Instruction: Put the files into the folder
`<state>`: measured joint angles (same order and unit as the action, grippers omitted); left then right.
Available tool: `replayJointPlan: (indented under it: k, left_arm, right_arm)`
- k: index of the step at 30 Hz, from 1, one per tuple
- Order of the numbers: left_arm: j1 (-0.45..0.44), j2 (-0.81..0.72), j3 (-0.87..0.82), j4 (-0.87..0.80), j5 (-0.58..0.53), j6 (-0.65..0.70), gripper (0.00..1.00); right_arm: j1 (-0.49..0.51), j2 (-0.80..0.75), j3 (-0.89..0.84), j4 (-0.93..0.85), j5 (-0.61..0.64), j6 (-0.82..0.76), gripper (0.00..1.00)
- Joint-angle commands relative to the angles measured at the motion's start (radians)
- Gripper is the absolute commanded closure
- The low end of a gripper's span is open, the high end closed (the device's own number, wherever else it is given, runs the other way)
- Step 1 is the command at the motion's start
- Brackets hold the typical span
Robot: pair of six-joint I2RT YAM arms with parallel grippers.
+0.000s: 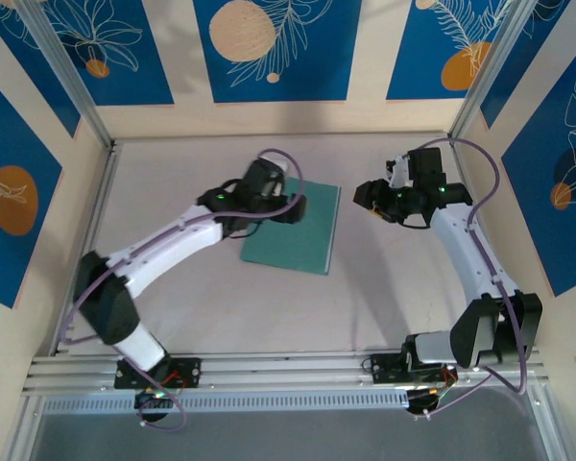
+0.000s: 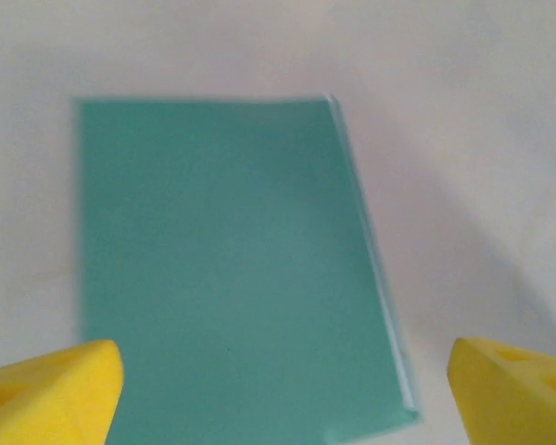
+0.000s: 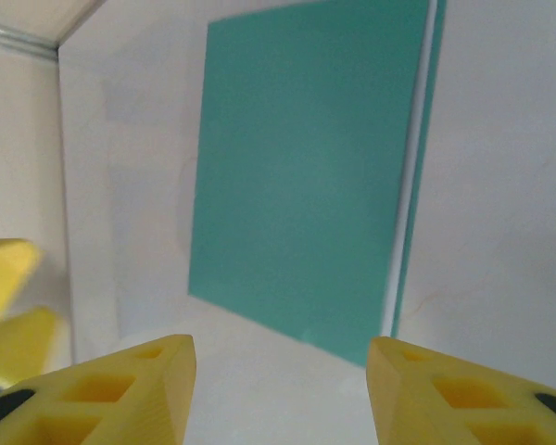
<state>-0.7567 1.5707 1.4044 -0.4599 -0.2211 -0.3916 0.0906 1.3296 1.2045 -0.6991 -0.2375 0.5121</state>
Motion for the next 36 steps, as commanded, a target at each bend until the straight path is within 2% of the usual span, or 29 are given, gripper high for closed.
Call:
replayJointPlan:
  k: [1, 4, 11, 15, 17, 20, 22, 24, 25, 27, 30, 31, 36]
  left_arm:
    - [0.044, -0.122, -0.131, 0.18, -0.193, 0.17, 0.0]
    - [0.117, -0.231, -0.298, 0.33, -0.299, 0.239, 0.0]
    - [0.343, -0.354, -0.649, 0.651, -0.344, 0.361, 0.0]
    - [0.463, -0.317, -0.757, 0.757, -0.331, 0.376, 0.0]
    - [0.503, -0.274, -0.791, 0.79, -0.322, 0.395, 0.0]
    - [0.556, -0.207, -0.829, 0.829, -0.277, 0.397, 0.0]
    - [0.59, -0.181, -0.878, 0.911, -0.245, 0.383, 0.0]
    - [0.624, -0.152, -0.947, 1.076, -0.185, 0.376, 0.0]
    - [0.628, -0.156, -0.95, 1.072, -0.173, 0.372, 0.0]
    - [0.632, -0.139, -1.0, 1.225, -0.14, 0.403, 0.0]
    - [0.657, -0.076, -1.05, 1.384, -0.076, 0.395, 0.0]
    - [0.657, -0.083, -1.049, 1.357, -0.037, 0.399, 0.0]
    - [0.658, 0.001, -1.112, 1.568, -0.016, 0.415, 0.0]
  right_arm:
    - [0.02, -0.067, -0.066, 0.091, 0.242, -0.06, 0.45]
    - [0.022, -0.106, -0.16, 0.199, 0.368, -0.091, 0.34]
    - [-0.016, -0.106, -0.363, 0.471, 0.618, -0.077, 0.0]
    - [-0.064, -0.042, -0.437, 0.632, 0.66, -0.107, 0.01]
    - [-0.069, -0.006, -0.483, 0.759, 0.659, -0.172, 0.01]
    - [-0.1, 0.046, -0.512, 0.854, 0.628, -0.182, 0.01]
    - [-0.132, 0.083, -0.541, 0.924, 0.581, -0.182, 0.01]
    - [-0.138, 0.106, -0.567, 0.981, 0.577, -0.205, 0.01]
    - [-0.137, 0.112, -0.587, 1.025, 0.571, -0.226, 0.01]
    - [-0.142, 0.131, -0.629, 1.132, 0.517, -0.24, 0.01]
    - [-0.131, 0.143, -0.643, 1.198, 0.458, -0.297, 0.01]
    - [-0.127, 0.15, -0.659, 1.233, 0.436, -0.314, 0.01]
    - [-0.055, 0.171, -0.704, 1.349, 0.442, -0.409, 0.01]
